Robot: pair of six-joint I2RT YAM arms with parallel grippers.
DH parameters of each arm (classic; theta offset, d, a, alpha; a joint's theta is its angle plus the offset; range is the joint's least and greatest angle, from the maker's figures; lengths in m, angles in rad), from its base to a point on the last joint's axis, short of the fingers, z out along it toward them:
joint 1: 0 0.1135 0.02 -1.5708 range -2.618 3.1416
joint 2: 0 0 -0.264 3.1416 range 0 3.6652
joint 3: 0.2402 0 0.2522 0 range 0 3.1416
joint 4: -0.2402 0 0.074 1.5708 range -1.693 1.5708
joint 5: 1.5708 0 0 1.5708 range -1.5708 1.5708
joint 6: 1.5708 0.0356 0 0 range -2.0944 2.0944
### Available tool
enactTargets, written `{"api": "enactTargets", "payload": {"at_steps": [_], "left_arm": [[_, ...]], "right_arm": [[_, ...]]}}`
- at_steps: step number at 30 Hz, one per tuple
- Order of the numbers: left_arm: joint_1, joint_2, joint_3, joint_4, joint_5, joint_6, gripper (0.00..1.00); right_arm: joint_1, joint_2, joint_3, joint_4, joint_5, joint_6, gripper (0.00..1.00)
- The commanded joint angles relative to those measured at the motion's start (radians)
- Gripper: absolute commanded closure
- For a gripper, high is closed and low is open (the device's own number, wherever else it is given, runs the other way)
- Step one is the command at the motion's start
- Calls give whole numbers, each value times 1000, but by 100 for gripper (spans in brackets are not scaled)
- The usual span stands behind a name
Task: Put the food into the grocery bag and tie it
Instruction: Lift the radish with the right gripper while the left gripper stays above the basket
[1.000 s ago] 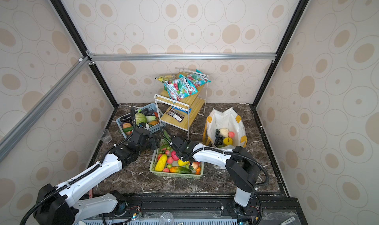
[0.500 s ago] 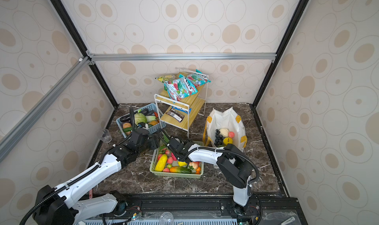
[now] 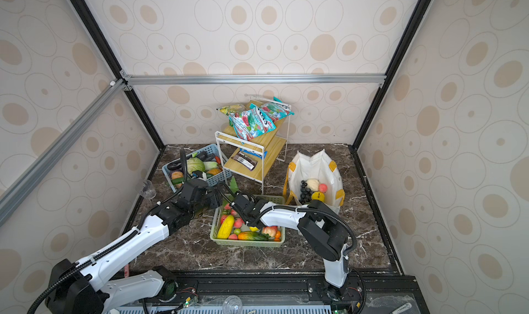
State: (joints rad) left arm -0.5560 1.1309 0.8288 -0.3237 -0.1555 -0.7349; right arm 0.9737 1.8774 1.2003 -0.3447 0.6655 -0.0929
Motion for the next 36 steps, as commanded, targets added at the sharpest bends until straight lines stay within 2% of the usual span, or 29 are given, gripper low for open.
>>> {"api": "enactTargets", "payload": {"at_steps": [1,10,20,36], "left_arm": [[8,-23,-1,0,-13,6,36],[8,-33,-5,5,-14,5,36],[9,-39,-11,11,-9,2,36],[8,-66,-4,29,51,-1,35]], "right_arm": [[13,-64,-4,-13,-19,10,60],[12,-149,-13,-33,-73,45,62],[12,-264,-26,-78,-196,130,62],[12,-420,-45,-147,-330,241,63]]}}
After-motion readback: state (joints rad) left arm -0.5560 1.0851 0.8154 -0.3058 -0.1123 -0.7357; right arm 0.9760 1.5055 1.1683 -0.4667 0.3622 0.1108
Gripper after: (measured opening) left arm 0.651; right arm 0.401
